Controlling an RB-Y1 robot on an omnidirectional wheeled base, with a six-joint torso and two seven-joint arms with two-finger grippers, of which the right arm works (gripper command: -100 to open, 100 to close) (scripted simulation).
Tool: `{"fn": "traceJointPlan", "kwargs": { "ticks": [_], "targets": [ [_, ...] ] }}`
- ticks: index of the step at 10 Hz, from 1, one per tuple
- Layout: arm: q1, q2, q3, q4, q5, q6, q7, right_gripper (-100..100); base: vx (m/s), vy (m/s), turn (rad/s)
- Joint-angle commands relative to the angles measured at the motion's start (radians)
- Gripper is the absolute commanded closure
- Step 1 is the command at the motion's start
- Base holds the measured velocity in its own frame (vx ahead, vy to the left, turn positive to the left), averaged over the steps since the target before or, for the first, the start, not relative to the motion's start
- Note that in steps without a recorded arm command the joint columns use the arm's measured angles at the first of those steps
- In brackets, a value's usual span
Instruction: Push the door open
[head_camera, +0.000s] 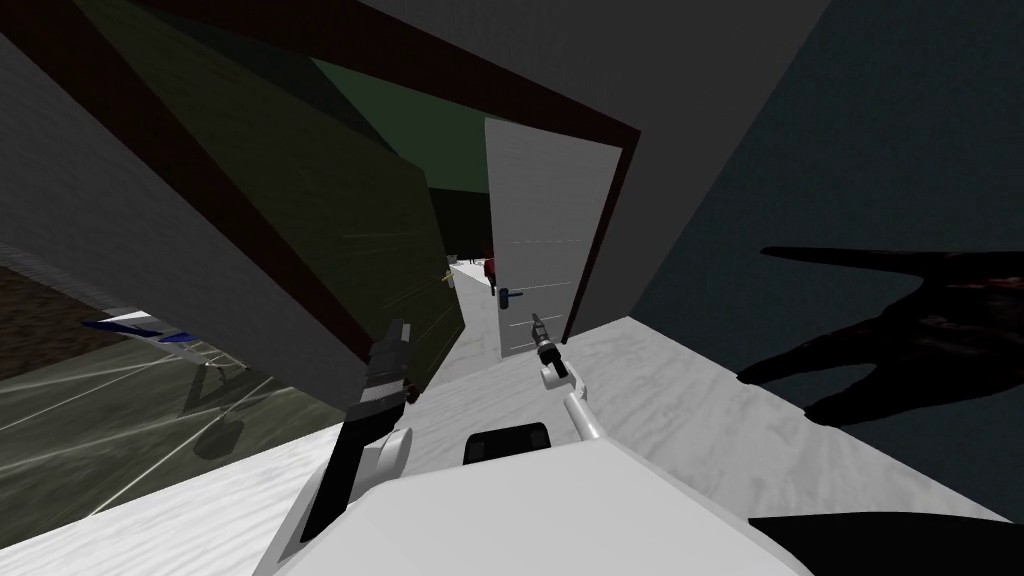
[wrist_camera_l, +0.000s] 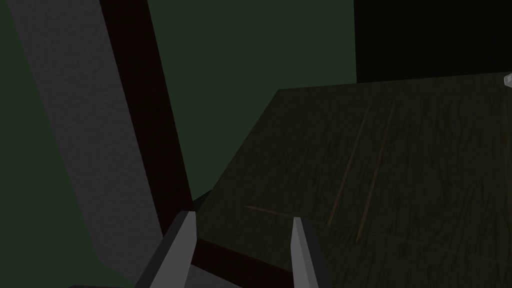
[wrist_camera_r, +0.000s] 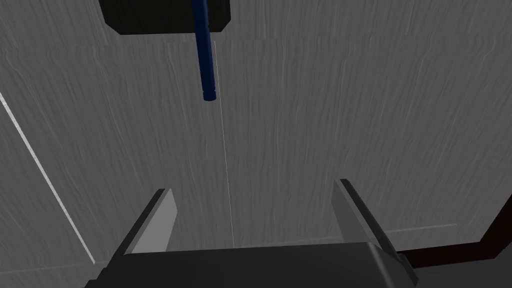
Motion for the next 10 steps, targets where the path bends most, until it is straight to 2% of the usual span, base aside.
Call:
{"fn": "traceJointPlan", "kwargs": {
  "ticks": [1, 4, 10],
  "targets": [
    [-0.014, 0.003, 0.003, 0.030, 0.001, -0.002, -0.004, -100, 0.088, -0.032, 0.054],
    [-0.053, 0.018, 0.013, 0.104, 0.006, 0.001, -0.013, -100, 0.137, -0.045, 0.073],
    [-0.106, 0.046, 0.025, 0.203, 0.013, 0.004, -0.024, -100, 0.136, -0.050, 0.050]
  ]
}}
